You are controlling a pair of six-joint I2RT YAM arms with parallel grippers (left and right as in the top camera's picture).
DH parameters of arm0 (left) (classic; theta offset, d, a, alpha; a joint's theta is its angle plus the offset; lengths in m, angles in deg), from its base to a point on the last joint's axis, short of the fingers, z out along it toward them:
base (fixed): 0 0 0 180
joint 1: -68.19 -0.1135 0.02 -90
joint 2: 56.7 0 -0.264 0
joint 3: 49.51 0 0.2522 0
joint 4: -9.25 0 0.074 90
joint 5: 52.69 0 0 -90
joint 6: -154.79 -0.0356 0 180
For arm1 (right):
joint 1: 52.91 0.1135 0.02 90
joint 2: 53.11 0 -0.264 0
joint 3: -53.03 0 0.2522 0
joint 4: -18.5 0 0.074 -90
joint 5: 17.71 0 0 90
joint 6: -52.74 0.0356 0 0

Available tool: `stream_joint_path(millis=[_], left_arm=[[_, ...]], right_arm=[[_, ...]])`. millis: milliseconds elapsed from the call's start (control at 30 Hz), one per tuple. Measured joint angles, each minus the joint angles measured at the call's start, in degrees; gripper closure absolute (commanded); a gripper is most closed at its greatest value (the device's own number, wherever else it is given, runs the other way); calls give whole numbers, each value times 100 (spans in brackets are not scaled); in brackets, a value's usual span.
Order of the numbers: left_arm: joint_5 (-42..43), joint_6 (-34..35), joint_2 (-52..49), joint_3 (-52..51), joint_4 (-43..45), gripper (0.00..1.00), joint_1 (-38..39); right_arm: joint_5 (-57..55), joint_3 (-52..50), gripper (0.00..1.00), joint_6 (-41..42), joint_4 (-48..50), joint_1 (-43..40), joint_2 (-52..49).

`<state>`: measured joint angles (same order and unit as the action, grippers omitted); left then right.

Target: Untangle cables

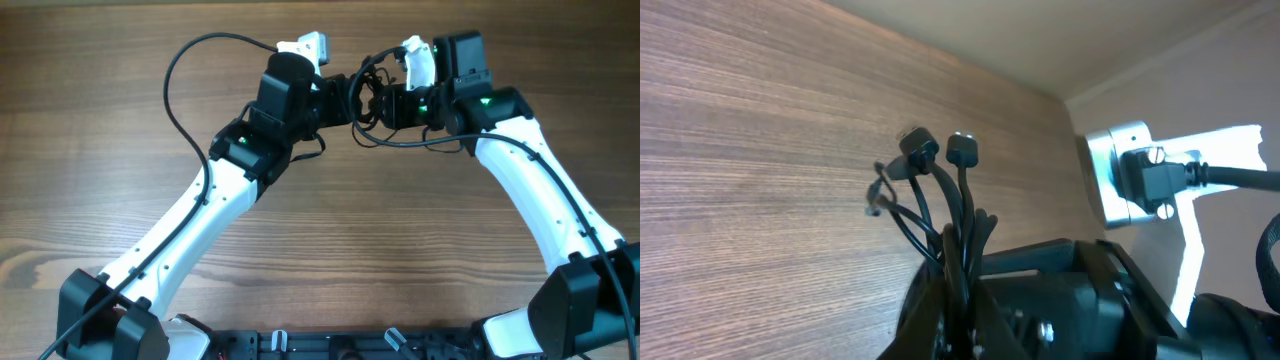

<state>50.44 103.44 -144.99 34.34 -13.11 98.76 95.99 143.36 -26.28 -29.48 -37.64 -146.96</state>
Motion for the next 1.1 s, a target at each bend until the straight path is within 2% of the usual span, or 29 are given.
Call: stream_joint_path(millis=[167,300,333,467,567,633,700,767,800,833,900,933,967,1100], left_arm=[[0,149,-2,-7,7,96,13],[-136,286,0,-7,11,96,-72],[-170,378,0,-7,7,96,-111],[0,573,105,11,-44,96,-81],[-382,863,181,72,-603,96,-144],[-717,975,181,79,-966,96,-144],[-1257,1012,98,57,-1475,96,-304],[-1375,1040,66,57,-1471,96,-313],[-1373,1058,66,57,-1427,96,-310],[-1373,1058,66,57,-1392,96,-315],[-1502,949,116,50,-1268,96,-374],[-1563,841,140,48,-1217,96,-422],[-1637,662,186,46,-1150,96,-472],[-1674,2,415,46,-1043,96,-328]], right_arm=[[-81,0,95,74,46,28,0],[549,-11,95,-313,-420,-155,273],[769,-26,95,-570,-752,-269,697],[863,-31,96,-944,-929,-306,1823],[859,-39,96,-1067,-986,-289,2369],[431,-46,96,-824,-992,-280,2643],[-396,-46,95,-153,-992,-304,2931],[-1370,-48,96,754,-1318,-282,2973],[-1746,-48,91,1119,-1515,-282,2942],[-2079,-48,69,1508,-1738,-278,2889],[-2343,-48,39,1692,-1788,-297,2767],[-2354,-48,16,1646,-1738,-315,2682],[-2131,-48,9,1416,-1537,-332,2540],[-734,-48,1,413,-994,-330,1937]])
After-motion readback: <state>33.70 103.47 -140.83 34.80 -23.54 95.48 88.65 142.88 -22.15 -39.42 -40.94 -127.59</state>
